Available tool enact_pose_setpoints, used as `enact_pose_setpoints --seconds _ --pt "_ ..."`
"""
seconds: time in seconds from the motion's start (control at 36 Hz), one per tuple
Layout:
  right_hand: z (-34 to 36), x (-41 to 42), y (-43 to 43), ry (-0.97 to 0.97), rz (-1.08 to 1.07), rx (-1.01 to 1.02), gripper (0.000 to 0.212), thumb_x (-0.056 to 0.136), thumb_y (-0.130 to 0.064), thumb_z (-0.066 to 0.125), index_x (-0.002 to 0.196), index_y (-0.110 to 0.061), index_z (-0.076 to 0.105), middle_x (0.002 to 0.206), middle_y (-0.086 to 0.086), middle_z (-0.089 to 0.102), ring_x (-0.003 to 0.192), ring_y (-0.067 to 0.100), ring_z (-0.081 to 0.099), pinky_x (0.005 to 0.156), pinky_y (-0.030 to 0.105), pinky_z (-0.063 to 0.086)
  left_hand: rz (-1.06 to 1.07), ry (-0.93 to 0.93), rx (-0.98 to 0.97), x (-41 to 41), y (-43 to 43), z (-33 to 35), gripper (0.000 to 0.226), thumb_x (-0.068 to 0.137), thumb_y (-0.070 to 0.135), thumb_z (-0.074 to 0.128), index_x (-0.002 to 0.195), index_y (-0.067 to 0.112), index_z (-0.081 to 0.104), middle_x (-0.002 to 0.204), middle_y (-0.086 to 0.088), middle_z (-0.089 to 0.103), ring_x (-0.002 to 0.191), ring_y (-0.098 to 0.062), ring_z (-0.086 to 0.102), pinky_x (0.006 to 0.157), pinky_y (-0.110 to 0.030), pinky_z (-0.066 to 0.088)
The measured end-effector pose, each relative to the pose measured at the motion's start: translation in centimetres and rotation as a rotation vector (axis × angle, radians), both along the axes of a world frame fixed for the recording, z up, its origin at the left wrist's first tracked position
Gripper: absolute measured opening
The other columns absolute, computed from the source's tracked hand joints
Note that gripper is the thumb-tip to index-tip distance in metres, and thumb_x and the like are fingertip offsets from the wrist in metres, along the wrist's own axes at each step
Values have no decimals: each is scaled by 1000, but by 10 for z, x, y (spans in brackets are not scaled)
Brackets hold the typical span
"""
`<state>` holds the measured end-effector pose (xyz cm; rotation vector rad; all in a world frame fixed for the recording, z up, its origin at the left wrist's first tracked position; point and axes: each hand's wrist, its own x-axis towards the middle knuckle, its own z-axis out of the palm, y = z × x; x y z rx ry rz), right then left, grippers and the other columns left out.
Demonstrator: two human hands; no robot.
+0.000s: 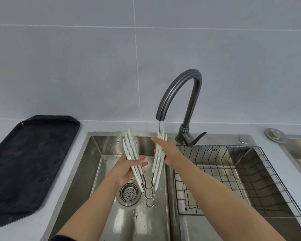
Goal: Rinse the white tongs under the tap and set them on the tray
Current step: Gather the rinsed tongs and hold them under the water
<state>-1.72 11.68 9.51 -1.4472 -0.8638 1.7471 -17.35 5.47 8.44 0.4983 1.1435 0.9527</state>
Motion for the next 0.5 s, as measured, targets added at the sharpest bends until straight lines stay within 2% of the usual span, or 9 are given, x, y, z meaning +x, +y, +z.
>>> enact_pose_setpoints --seconds 0.08,0.14,0.19,0.31,0.39,0.44,0.5 --pt "0 8 -1 25 74 23 15 78 -9 71 82 -14 58 71 4 55 60 16 53 58 29 45 0 -54 -9 -1 4 3 45 81 -10 57 116 15 45 106 -14 63 92 -29 65 68 -45 58" --pt "2 12 -2 89 78 42 21 78 4 66 79 -13 54 64 4 52 56 15 53 55 28 45 5 -80 -8 -2 9 6 35 83 -10 55 104 17 50 102 -12 63 90 -28 65 68 -45 58" --pt "4 16 -5 141 63 52 27 79 11 62 82 -14 52 61 3 50 52 14 52 54 28 45 13 -93 0 -2 14 9 31 84 -9 52 100 17 51 95 -10 63 83 -26 66 67 -45 57" --pt "5 26 -6 171 10 39 19 84 2 62 80 -13 51 67 6 49 52 13 50 58 28 45 -28 -76 22 1 25 17 24 84 -9 51 95 12 52 85 -10 60 82 -26 63 84 -48 48" --pt "7 33 -6 169 -69 7 18 85 -12 64 74 -13 50 60 3 43 50 14 46 55 28 44 -54 -28 35 10 34 22 23 84 -10 52 95 10 52 86 -11 58 82 -25 62 94 -52 44" --pt "8 39 -5 177 -97 24 23 85 -19 65 69 -14 49 57 2 40 45 12 44 51 26 42 -74 3 42 18 38 28 21 84 -9 54 96 7 52 88 -11 59 81 -23 63 83 -45 54" --pt "8 47 -3 183 -140 21 24 85 -22 65 68 -14 51 55 1 41 44 12 43 49 25 42 -81 25 45 28 42 34 17 85 -9 55 98 2 52 87 -12 61 77 -21 66 61 -34 61"
